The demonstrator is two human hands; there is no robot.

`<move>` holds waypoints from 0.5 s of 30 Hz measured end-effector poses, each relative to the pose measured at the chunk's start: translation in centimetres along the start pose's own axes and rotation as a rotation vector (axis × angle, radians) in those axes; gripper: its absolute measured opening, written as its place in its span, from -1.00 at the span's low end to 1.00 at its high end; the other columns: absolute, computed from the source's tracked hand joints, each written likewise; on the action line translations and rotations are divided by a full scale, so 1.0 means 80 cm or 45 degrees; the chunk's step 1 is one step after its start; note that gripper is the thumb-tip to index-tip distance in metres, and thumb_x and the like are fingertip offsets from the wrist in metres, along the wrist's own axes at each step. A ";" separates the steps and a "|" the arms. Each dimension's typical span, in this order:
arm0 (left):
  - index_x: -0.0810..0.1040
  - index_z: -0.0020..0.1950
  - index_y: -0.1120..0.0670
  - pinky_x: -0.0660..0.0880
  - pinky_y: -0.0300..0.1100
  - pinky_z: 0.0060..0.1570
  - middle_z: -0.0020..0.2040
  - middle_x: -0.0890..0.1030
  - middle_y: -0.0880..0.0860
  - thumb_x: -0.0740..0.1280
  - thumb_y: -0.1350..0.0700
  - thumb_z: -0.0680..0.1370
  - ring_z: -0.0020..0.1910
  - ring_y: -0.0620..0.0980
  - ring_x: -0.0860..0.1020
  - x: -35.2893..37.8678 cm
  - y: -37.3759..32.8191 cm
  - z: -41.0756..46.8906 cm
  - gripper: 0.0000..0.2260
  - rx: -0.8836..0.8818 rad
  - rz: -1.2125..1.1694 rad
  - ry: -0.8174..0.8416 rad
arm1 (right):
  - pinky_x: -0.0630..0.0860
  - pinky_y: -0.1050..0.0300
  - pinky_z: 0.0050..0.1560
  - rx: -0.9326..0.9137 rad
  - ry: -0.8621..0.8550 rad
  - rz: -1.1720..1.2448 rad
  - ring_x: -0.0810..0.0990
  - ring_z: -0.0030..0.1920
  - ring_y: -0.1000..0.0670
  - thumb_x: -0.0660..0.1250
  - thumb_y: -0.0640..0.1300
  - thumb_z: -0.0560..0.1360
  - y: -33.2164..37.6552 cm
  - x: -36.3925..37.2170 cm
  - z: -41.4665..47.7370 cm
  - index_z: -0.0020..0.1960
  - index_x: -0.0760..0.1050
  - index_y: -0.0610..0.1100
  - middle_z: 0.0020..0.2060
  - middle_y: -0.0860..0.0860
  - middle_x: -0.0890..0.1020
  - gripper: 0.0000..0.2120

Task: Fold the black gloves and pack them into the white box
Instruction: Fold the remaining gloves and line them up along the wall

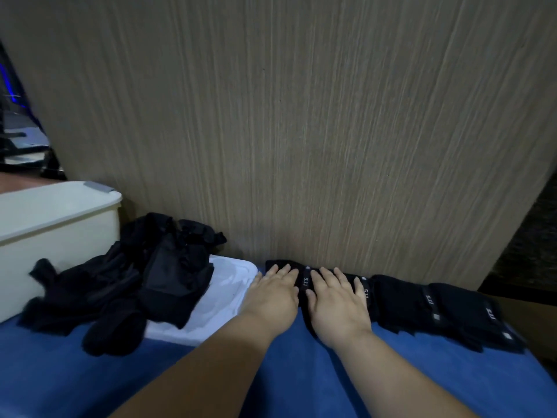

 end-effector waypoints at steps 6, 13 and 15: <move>0.38 0.40 -0.03 0.33 -0.10 0.30 0.31 0.47 -0.07 0.16 0.01 0.61 0.36 -0.02 0.34 -0.049 0.028 -0.090 -0.65 -0.179 -0.265 -0.340 | 0.21 -0.17 0.39 -0.198 -0.432 -0.008 0.45 0.31 -0.06 -0.03 0.09 0.54 0.038 -0.039 -0.020 0.22 0.52 -0.06 0.16 0.05 0.57 -0.53; 0.50 0.17 -0.01 0.33 -0.14 0.17 0.14 0.53 -0.05 0.28 0.07 0.55 0.15 0.00 0.36 -0.102 0.113 -0.186 -0.79 -0.509 -0.357 -0.676 | 0.35 0.21 0.17 -0.257 -0.091 0.693 0.43 0.22 0.03 0.12 -0.05 0.62 0.127 -0.037 -0.051 0.30 0.46 -0.05 0.18 0.05 0.52 -0.70; 0.49 0.15 0.03 0.35 -0.05 0.17 0.13 0.52 0.01 0.29 0.09 0.54 0.16 0.05 0.37 -0.109 0.138 -0.201 -0.81 -0.594 -0.411 -0.737 | 0.35 0.27 0.10 -0.196 0.021 0.932 0.49 0.17 0.06 0.16 -0.06 0.62 0.150 -0.032 -0.053 0.32 0.46 -0.06 0.17 0.04 0.53 -0.69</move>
Point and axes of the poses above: each hand's wrist, its own z-axis towards the middle knuckle, its own x-axis out of the palm, y = z × x, the point moved 6 cm from there along z, towards the middle knuckle
